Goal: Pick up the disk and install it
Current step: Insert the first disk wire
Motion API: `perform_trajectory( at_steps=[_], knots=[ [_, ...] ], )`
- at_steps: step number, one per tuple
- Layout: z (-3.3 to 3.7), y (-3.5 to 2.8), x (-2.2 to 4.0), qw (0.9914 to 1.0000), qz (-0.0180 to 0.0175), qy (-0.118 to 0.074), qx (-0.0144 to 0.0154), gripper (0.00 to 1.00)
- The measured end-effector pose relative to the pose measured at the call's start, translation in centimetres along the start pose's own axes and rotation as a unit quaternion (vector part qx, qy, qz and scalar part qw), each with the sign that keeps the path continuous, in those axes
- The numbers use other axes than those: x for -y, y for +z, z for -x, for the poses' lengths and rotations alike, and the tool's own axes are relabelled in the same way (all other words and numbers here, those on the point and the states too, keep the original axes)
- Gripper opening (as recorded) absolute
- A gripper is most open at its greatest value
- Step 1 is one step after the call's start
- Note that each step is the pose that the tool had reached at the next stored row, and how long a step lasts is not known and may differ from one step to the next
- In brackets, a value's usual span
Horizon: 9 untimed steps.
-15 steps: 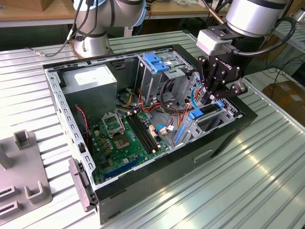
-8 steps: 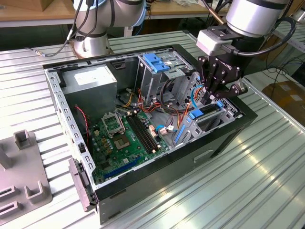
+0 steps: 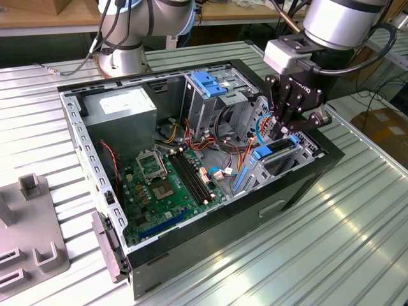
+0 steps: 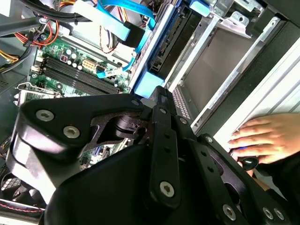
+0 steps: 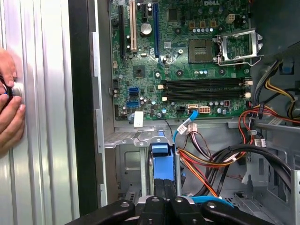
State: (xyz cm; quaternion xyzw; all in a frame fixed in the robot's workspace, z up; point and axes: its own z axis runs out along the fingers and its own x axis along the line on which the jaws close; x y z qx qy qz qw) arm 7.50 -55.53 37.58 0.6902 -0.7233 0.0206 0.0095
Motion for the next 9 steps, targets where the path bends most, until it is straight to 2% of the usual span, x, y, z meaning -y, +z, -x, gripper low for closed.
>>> perform_trajectory(
  at_steps=[3,6,9],
  knots=[
    [0.01,0.0,0.29,1.0,0.0,0.0,0.0,0.11],
    [0.04,0.01,1.04,1.0,0.0,0.0,0.0,0.11],
    [0.05,-0.01,1.19,0.99999,-0.0004,-0.004,0.0,0.11]
  ],
)
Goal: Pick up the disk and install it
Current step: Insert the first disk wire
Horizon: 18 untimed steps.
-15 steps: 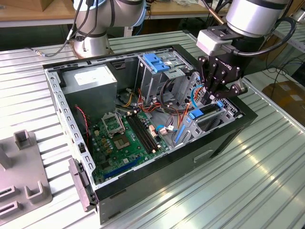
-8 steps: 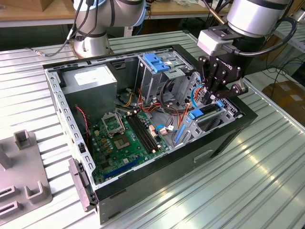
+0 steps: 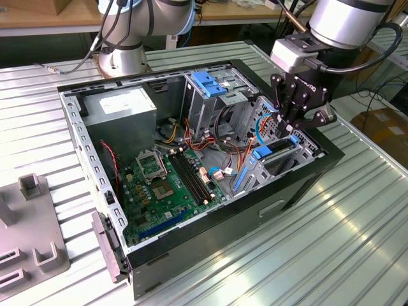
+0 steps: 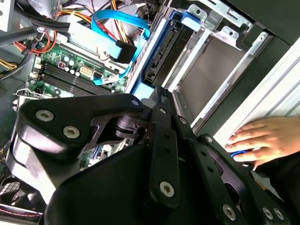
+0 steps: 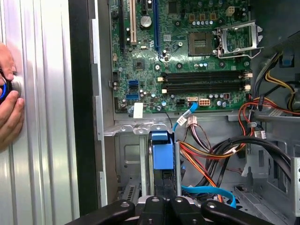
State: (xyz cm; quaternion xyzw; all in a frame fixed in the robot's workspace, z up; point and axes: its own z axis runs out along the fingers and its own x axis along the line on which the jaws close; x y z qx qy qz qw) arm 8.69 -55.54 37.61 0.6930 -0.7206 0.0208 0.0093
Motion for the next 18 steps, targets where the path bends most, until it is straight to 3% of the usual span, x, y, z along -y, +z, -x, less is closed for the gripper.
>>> perform_trajectory(
  at_steps=[6,12,15,18],
  knots=[
    [-0.03,-0.91,0.09,0.99999,-0.0006,-0.003,0.0001,0.11],
    [-0.03,-0.98,0.2,0.99984,-0.0021,-0.018,0.0004,0.11],
    [-0.03,-0.98,0.34,0.99829,-0.0038,-0.058,0.0011,0.11],
    [-0.02,-0.97,0.52,0.99695,-0.0046,-0.078,0.0015,0.11]
  ],
)
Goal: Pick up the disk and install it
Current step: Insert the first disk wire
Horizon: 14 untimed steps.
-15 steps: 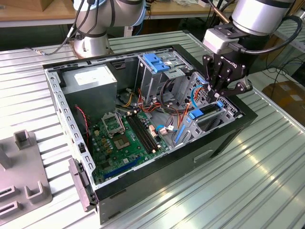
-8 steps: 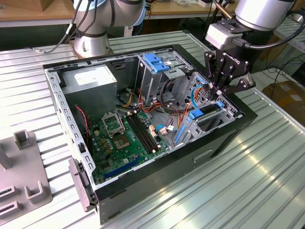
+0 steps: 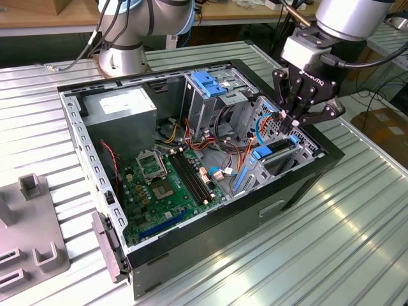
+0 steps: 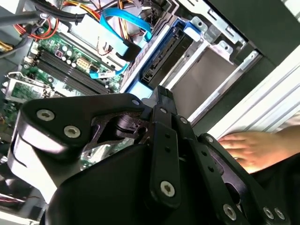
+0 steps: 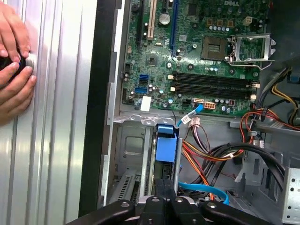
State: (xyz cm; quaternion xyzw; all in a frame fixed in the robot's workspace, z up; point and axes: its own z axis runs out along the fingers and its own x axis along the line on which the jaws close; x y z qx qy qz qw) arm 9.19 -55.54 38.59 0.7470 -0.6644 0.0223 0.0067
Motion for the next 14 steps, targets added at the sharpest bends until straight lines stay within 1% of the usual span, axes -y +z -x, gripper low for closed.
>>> perform_trajectory(
  at_steps=[2,4,6,8,10,11,13,14],
  knots=[
    [-0.02,0.01,0.16,0.99987,-0.0007,-0.016,0.0003,0.11],
    [-0.05,0.01,0.38,0.99962,-0.0011,-0.027,0.0005,0.11],
    [-0.1,0.02,0.84,0.99941,-0.0014,-0.034,0.0007,0.11],
    [-0.17,0.04,1.53,0.99928,-0.0016,-0.038,0.0008,0.11],
    [-0.25,0.06,2.41,0.99916,-0.0016,-0.041,0.0008,0.11],
    [-0.25,0.06,2.7,0.99907,-0.0017,-0.043,0.0009,0.11],
    [-0.26,0.07,3.01,0.99879,-0.0019,-0.049,0.001,0.11],
    [-0.26,0.07,3.09,0.99837,-0.0022,-0.057,0.0012,0.11]
  ],
)
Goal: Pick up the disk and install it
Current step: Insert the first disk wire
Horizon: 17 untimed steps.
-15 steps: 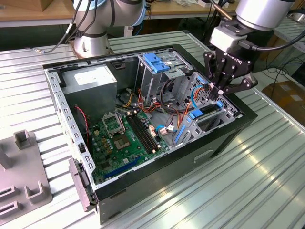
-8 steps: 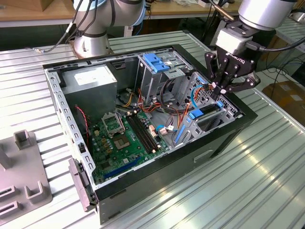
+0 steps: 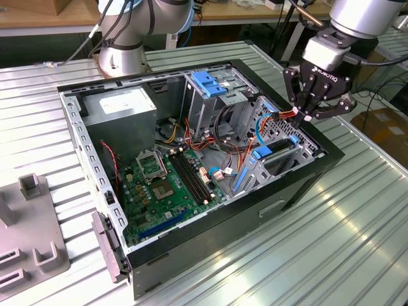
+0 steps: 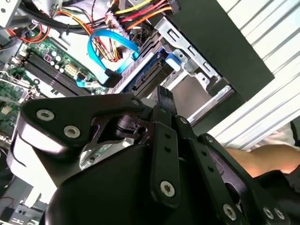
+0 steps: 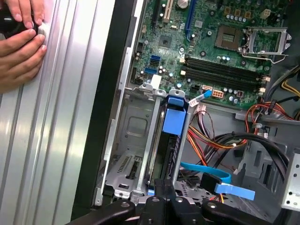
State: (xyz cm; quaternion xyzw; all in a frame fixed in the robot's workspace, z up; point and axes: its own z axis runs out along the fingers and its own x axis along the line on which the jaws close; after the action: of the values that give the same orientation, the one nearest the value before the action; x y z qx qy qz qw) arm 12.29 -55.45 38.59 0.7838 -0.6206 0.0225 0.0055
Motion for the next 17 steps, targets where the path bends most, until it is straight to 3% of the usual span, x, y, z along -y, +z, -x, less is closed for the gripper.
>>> perform_trajectory(
  at_steps=[2,6,7,10,11,12,13,14,17],
  knots=[
    [-0.01,0.0,0.02,0.99985,-0.0008,-0.017,0.0003,0.11],
    [-0.02,0.01,0.07,0.99822,-0.0025,-0.06,0.0011,0.11],
    [-0.08,0.02,0.29,0.99742,-0.003,-0.072,0.0014,0.11],
    [-0.27,0.05,1.26,0.99653,-0.0035,-0.083,0.0017,0.11],
    [-0.32,0.06,1.86,0.99601,-0.0037,-0.089,0.0017,0.11],
    [0.03,0.06,2.62,0.99547,-0.0038,-0.095,0.0014,0.11],
    [1.06,0.03,3.24,0.99492,-0.0038,-0.101,0.001,0.11],
    [1.08,0.03,3.24,0.99492,-0.0039,-0.101,0.001,0.24],
    [1.09,0.03,3.25,0.99492,-0.0038,-0.101,0.001,0.24]
  ],
)
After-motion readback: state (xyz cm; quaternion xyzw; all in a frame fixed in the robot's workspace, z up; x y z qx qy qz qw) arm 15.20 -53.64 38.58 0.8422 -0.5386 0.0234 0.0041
